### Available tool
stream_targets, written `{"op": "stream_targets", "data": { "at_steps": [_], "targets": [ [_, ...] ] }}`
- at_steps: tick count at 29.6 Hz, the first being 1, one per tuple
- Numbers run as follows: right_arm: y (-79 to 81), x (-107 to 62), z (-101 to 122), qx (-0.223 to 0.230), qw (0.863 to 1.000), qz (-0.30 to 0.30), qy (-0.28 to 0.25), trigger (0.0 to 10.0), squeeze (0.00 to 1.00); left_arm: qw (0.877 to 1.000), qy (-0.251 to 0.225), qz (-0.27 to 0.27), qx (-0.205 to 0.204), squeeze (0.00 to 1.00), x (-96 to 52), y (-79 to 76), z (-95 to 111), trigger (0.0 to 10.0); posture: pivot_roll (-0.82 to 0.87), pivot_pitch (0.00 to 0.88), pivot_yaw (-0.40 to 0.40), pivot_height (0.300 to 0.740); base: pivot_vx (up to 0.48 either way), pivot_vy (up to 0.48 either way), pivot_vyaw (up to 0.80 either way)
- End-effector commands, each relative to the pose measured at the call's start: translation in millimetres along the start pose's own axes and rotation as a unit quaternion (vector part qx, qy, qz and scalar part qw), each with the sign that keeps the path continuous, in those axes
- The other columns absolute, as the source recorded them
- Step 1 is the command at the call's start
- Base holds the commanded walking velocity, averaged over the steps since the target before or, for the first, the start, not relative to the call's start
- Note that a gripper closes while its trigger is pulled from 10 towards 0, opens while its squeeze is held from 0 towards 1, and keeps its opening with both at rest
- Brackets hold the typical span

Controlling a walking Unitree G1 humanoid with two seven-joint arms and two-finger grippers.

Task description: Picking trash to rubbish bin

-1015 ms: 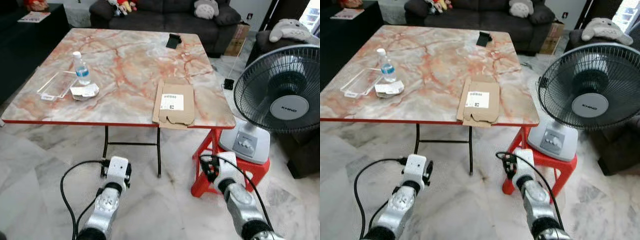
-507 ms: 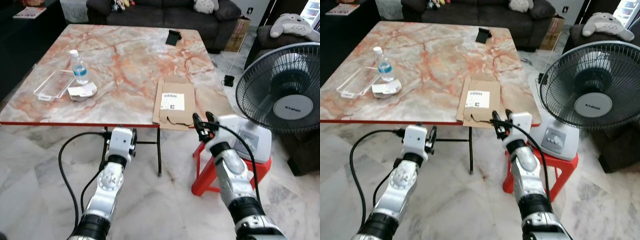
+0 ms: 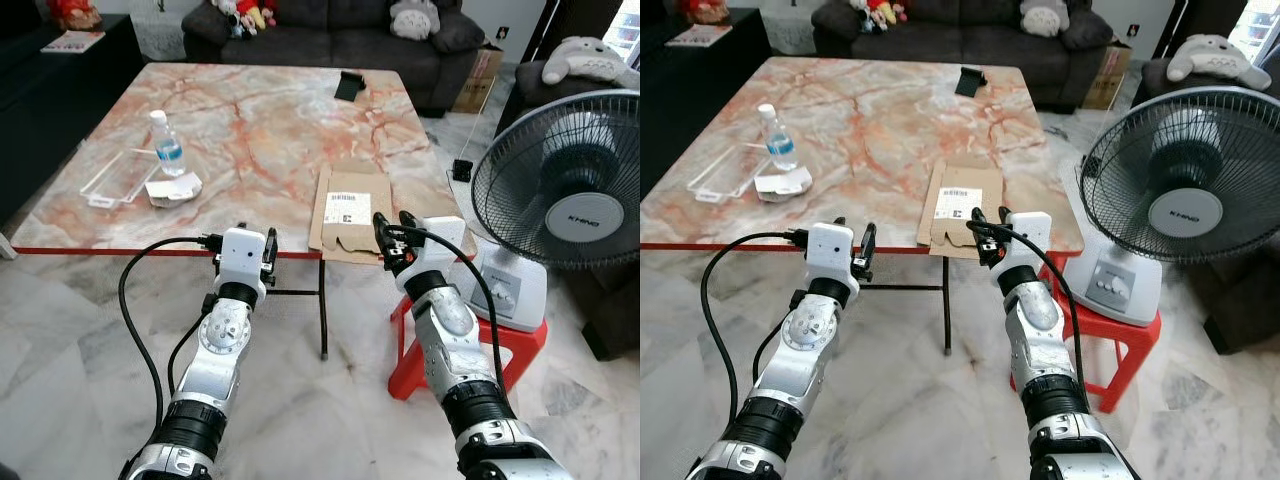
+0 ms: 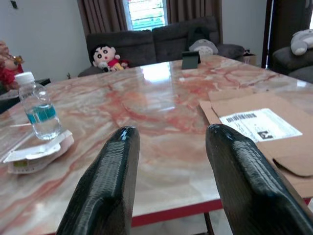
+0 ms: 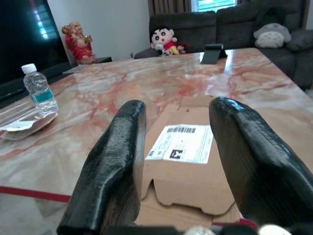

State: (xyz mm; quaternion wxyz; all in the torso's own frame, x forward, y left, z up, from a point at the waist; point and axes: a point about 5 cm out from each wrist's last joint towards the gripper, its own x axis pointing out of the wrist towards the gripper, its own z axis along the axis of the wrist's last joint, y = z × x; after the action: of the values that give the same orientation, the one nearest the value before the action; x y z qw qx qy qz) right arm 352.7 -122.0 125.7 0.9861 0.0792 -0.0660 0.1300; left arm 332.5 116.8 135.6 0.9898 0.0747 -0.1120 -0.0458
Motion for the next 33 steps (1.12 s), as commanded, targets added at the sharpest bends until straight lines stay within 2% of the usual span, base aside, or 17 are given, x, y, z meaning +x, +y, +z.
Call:
{"op": "stream_targets", "data": {
  "at_steps": [1, 7, 16, 25, 33],
  "targets": [
    [5.9, 4.2, 7.3, 0.006, 1.0, 0.007, -0.013, 10.0, 0.0, 1.0, 0.013, 0.0, -0.008, 0.0, -1.0, -0.2, -4.4, 10.0, -0.01, 0.0, -0.049, 0.74, 0.274, 0.0, 0.0],
    [11.2, 5.1, 6.5, 0.01, 1.0, 0.012, -0.012, 10.0, 0.0, 1.0, 0.016, 0.0, -0.007, 0.0, -1.6, 1.3, -5.1, 10.0, -0.01, 0.0, -0.049, 0.74, 0.282, 0.0, 0.0],
    [10.4, 9.0, 9.7, 0.017, 1.0, 0.006, -0.011, 10.0, 0.0, 1.0, 0.015, 0.009, -0.002, 0.0, 1.1, 7.9, -2.8, 10.0, 0.0, 0.018, -0.063, 0.74, 0.305, 0.0, 0.0],
    [8.6, 10.6, 13.3, 0.024, 1.0, 0.001, -0.017, 10.0, 0.0, 1.0, 0.02, 0.01, 0.0, 0.0, 0.5, 9.6, -4.0, 10.0, 0.0, 0.036, -0.059, 0.74, 0.336, 0.0, -0.18],
    [13.4, 10.7, 12.1, 0.027, 0.999, 0.006, -0.016, 10.0, 0.0, 1.0, 0.022, 0.006, -0.001, 0.0, 1.5, 8.4, -3.5, 10.0, 0.0, 0.043, -0.056, 0.74, 0.341, 0.0, 0.0]
  ]
}}
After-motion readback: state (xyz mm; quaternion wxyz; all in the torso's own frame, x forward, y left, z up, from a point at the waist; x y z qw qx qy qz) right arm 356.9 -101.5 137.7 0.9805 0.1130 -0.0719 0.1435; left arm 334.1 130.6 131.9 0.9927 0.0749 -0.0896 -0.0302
